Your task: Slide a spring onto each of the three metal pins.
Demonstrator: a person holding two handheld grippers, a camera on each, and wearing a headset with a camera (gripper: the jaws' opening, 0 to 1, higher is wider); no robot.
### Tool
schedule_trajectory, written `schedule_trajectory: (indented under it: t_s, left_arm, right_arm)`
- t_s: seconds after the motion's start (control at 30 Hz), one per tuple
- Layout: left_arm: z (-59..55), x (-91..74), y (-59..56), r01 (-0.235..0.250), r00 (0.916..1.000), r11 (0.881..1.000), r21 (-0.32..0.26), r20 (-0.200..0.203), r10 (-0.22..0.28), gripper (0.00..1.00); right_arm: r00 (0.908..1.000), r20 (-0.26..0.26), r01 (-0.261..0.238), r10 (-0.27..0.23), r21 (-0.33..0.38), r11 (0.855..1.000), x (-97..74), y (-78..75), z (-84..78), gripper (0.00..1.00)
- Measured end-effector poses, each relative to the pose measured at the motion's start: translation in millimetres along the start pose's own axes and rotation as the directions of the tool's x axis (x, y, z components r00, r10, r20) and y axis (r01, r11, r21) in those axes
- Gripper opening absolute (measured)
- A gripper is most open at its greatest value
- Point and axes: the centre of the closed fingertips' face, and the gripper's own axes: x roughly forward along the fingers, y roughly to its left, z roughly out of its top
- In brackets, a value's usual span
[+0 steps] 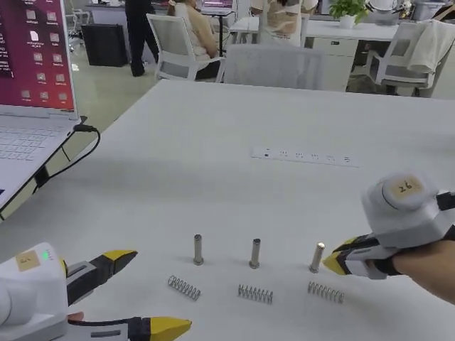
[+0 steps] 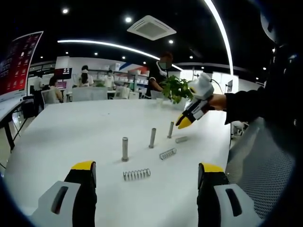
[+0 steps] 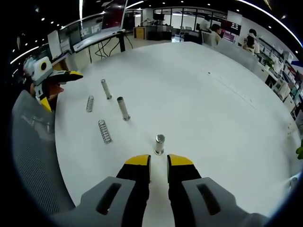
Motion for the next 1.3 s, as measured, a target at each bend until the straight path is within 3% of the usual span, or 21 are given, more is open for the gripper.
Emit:
schedule_trajectory:
  t_s: [0.2, 0.63, 1.3]
  left_arm:
    - [0.7, 0.1, -0.6, 0.003, 1.0, 1.0, 0.0, 0.001, -0.003, 0.86]
    - [1.3, -0.6, 0.4, -0.002, 1.0, 1.0, -0.003, 0.005, 0.002, 0.85]
    - [-0.2, -0.8, 3.1, -0.011, 0.9999, 1.0, -0.012, 0.001, 0.011, 0.85]
  right_arm:
    - [0.9994, -0.01, -0.034, 0.034, -0.004, 0.999, -3.3, 7.0, -7.4, 0.11]
    - [0.988, -0.099, -0.13, 0.119, -0.113, 0.985, 2.6, 21.9, -31.3, 0.12]
    - [0.9758, -0.171, -0.169, 0.136, -0.192, 0.967, 12.0, 22.8, -45.0, 0.1]
